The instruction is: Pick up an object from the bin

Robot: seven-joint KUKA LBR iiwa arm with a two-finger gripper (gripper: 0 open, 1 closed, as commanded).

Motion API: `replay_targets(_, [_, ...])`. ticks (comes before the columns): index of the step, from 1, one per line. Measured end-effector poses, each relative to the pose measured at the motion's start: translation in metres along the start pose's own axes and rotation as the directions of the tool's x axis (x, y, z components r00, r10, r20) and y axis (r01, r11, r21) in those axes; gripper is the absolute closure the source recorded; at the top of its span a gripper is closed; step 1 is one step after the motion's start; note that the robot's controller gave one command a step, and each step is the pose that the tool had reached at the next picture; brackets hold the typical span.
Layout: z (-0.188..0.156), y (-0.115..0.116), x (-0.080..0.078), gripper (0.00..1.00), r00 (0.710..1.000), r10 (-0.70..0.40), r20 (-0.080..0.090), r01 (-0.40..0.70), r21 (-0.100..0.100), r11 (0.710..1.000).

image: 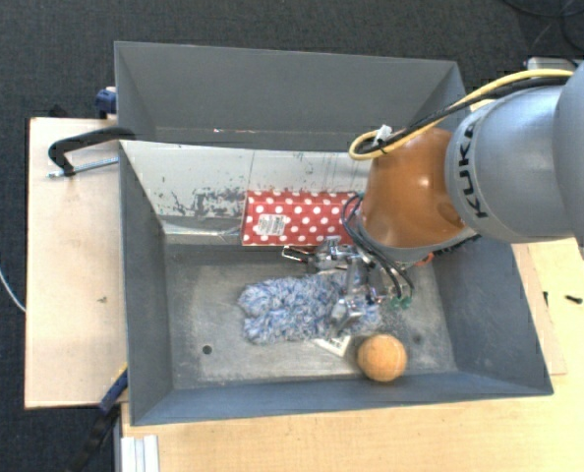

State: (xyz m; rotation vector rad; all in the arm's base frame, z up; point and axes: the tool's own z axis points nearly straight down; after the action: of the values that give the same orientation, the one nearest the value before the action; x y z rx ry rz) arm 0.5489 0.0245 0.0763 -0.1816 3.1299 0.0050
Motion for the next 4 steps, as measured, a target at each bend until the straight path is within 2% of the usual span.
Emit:
replay_targets(1, [-0.004, -0.005, -0.003, 1.0, 1.0, -0.016, 0.003, 0.016, 0.003, 1.0])
replay_targets(3, [-0.008, -0.004, -0.001, 1.0, 1.0, -0.02, -0.005, 0.02, 0.004, 1.0])
replay_targets(4, [-0.023, -0.003, -0.001, 1.0, 1.0, -0.018, -0.005, 0.018, 0.002, 1.0])
